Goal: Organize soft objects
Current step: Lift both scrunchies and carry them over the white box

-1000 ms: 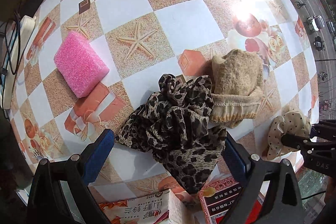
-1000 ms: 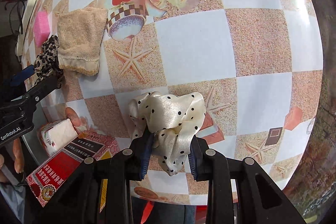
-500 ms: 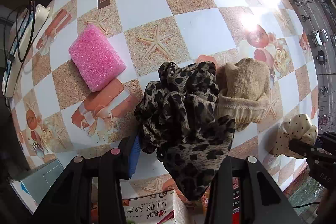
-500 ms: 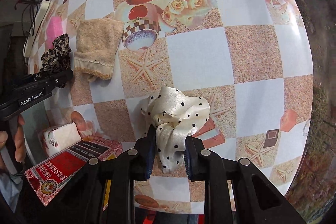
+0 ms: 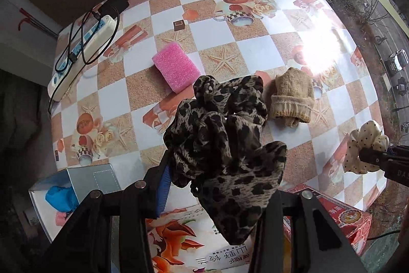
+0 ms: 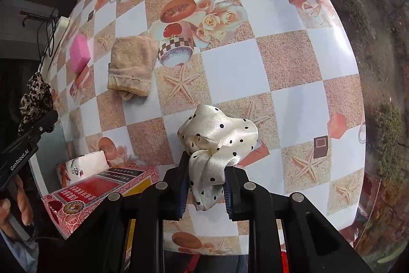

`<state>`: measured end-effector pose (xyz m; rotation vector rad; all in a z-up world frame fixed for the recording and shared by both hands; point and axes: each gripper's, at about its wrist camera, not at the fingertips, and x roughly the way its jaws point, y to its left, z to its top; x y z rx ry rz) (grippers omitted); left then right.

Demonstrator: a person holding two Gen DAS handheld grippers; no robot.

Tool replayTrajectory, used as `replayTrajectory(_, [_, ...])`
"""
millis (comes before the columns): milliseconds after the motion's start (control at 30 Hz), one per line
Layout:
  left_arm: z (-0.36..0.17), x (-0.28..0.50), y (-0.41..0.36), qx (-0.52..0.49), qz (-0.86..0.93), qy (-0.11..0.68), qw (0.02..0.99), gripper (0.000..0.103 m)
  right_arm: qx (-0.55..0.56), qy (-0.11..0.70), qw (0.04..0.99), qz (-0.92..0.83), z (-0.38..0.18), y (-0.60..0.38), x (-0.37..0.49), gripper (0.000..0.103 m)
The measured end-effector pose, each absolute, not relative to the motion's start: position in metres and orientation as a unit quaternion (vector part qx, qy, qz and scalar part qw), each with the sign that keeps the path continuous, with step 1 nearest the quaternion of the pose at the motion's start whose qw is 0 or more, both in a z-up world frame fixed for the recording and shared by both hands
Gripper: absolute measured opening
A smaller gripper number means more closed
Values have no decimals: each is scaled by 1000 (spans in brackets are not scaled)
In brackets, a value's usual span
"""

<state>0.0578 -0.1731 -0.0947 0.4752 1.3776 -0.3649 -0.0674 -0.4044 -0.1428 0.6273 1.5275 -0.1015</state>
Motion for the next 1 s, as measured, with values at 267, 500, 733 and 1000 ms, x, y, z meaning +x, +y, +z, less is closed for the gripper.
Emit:
replayTrajectory(267, [-78, 35, -150, 202, -157, 623, 739, 47, 277, 653, 704, -37, -104, -393, -46, 25])
replayTrajectory(500, [-62, 12, -133, 190, -159, 618, 746, 47, 261, 635, 727, -27, -82, -366, -43, 25])
replayTrajectory(733, [-52, -6, -114, 178, -160, 616, 751, 47, 241, 631, 737, -26, -63, -352, -60, 25])
replayTrajectory(1000, [-48, -26, -91, 174, -167, 614, 752, 47, 223, 650, 727, -22, -66, -332, -102, 25])
